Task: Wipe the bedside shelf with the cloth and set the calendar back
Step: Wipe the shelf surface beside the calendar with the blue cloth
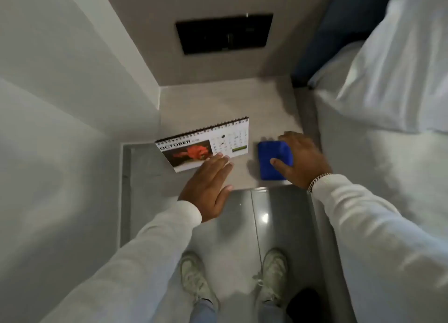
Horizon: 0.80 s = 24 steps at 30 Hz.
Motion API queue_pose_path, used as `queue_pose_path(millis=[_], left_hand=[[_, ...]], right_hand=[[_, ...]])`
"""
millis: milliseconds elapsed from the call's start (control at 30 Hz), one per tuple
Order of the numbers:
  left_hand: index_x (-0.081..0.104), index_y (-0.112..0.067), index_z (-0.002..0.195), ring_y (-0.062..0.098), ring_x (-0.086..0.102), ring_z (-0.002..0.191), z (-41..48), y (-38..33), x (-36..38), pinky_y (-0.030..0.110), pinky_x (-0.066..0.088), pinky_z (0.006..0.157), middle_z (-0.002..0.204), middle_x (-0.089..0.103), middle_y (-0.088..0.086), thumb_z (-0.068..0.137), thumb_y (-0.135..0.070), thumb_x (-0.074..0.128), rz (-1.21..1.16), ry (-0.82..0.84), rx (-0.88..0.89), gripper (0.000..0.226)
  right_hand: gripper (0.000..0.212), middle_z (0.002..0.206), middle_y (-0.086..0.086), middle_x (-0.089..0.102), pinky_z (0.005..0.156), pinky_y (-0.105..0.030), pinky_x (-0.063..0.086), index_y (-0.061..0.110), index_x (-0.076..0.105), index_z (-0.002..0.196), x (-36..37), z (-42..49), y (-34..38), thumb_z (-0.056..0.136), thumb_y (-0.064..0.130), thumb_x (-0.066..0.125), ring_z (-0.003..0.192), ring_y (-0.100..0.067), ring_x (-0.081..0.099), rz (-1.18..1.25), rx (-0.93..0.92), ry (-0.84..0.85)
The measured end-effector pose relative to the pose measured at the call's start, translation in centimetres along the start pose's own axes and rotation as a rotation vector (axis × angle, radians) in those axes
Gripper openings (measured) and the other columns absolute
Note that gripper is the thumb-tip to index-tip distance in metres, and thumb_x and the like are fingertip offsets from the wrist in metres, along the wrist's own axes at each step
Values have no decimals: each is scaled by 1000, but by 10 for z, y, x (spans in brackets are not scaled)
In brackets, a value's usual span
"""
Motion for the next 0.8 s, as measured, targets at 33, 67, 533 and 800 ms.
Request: queue_pose_path(millis=[33,67,533,800], left_hand=[[46,-1,136,35,35,140,-1,5,20,52,33,112,146,45,20,92,-27,50,40,43,17,51],[43,-1,139,35,33,141,0,11,35,52,32,112,148,42,19,93,-28,49,73,70,20,53],[8,-9,151,31,1,150,-2,69,139,53,11,119,162,10,15,90,-55,33,388,224,-18,80],[5,-10,152,27,-6,150,-6,66,124,50,11,120,163,2,11,92,-56,29,298,280,30,79]], right_hand=[[62,141,-13,49,107,-44,37,14,50,131,17,3,-7,78,38,71,131,-32,41,-11,-17,-3],[64,143,-13,47,108,-47,37,14,49,132,29,7,-11,78,42,70,133,-33,40,-48,-27,-17],[68,161,-13,12,107,-68,22,33,20,149,127,21,-36,90,54,46,142,-51,8,-189,129,-178],[51,147,-20,43,95,-62,43,16,49,136,111,19,-28,86,17,63,126,-55,38,-160,112,-246]])
Point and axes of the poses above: each hand's wrist, its own z-axis towards the middle knuckle, its own x-axis out of the palm, y = z × x, the point moved 6 cm from there along z, towards the middle knuckle
